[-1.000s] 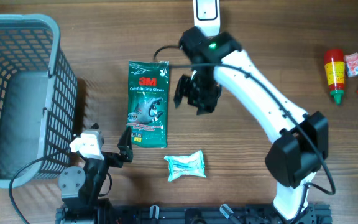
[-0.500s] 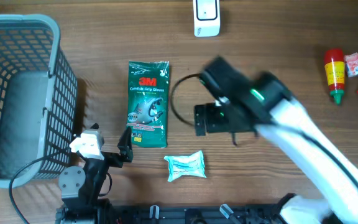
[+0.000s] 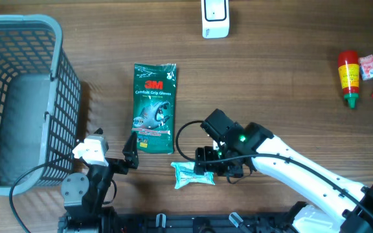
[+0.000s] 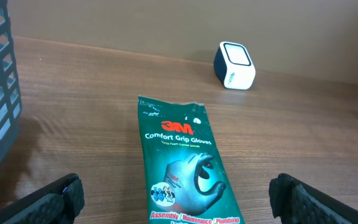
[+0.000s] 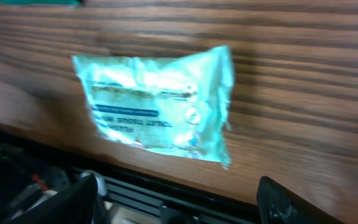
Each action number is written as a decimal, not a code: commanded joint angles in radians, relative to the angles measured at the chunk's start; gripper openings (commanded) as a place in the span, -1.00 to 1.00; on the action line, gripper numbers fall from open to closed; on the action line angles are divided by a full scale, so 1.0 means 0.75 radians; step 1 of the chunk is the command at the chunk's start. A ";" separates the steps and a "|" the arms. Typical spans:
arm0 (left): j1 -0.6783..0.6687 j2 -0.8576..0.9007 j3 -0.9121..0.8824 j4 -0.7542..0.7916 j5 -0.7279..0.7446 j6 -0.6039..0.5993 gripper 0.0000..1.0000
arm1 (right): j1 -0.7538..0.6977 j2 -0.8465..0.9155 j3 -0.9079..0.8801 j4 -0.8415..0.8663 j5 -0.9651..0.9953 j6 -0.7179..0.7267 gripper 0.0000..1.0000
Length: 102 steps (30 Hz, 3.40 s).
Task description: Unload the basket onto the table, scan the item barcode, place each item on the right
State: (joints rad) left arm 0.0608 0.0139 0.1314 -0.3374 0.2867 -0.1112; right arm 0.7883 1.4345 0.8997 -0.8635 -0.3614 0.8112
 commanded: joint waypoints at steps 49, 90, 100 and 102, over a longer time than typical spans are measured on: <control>-0.006 -0.010 -0.005 0.004 0.016 -0.008 1.00 | 0.163 0.646 0.291 0.202 1.062 -0.560 0.26; -0.006 -0.010 -0.005 0.003 0.016 -0.008 1.00 | -0.473 0.326 0.164 0.565 -1.682 -2.156 -0.91; -0.006 -0.010 -0.005 0.004 0.016 -0.008 1.00 | -0.465 0.313 0.164 1.357 -1.682 -1.666 -0.91; -0.006 -0.010 -0.005 0.004 0.016 -0.008 1.00 | -0.442 0.280 0.164 1.536 -1.682 -1.554 -0.91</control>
State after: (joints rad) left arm 0.0608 0.0139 0.1314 -0.3370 0.2867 -0.1112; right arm 0.4393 1.6772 1.0134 0.2077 -1.5597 -0.4900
